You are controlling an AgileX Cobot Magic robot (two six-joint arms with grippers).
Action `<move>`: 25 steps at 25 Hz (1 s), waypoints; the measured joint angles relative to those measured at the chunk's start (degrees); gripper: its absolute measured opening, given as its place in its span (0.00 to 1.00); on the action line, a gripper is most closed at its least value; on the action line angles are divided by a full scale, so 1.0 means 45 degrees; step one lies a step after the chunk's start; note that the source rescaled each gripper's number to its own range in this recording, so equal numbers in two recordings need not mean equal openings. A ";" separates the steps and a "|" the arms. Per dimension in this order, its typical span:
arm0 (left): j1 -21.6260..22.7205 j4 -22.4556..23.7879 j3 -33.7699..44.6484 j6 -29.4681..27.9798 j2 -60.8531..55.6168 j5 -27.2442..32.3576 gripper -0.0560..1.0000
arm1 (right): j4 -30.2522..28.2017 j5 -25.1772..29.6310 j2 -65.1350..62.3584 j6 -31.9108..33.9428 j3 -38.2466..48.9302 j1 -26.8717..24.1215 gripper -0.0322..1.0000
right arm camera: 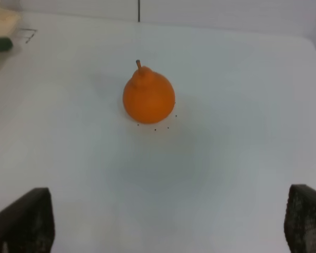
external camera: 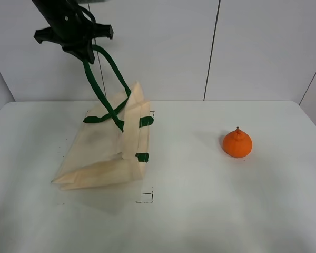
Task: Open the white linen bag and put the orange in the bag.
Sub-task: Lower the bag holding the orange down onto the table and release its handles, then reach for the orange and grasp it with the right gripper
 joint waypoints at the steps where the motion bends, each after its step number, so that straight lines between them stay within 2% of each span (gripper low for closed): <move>1: 0.0000 -0.0012 0.0000 0.0025 -0.0236 0.0000 0.05 | 0.0000 -0.0052 0.0730 0.0095 -0.0270 0.0000 1.00; 6: 0.0000 0.0002 -0.0023 0.0040 -0.1050 0.0005 0.05 | 0.0000 -0.0718 0.5603 0.0147 -0.1936 0.0000 1.00; 12: 0.0000 -0.0098 -0.0023 0.0040 -0.1070 0.0005 0.05 | 0.0208 -0.1498 1.3027 -0.0020 -0.4653 0.0000 1.00; 19: -0.0165 -0.0579 -0.0023 0.0040 -0.1070 0.0005 0.05 | 0.1048 -0.1048 2.0178 -0.1037 -0.9692 0.0211 1.00; 25: -0.0210 -0.0618 -0.0023 0.0050 -0.1070 0.0005 0.05 | 0.1140 -0.0878 2.3886 -0.0943 -1.2684 0.0397 1.00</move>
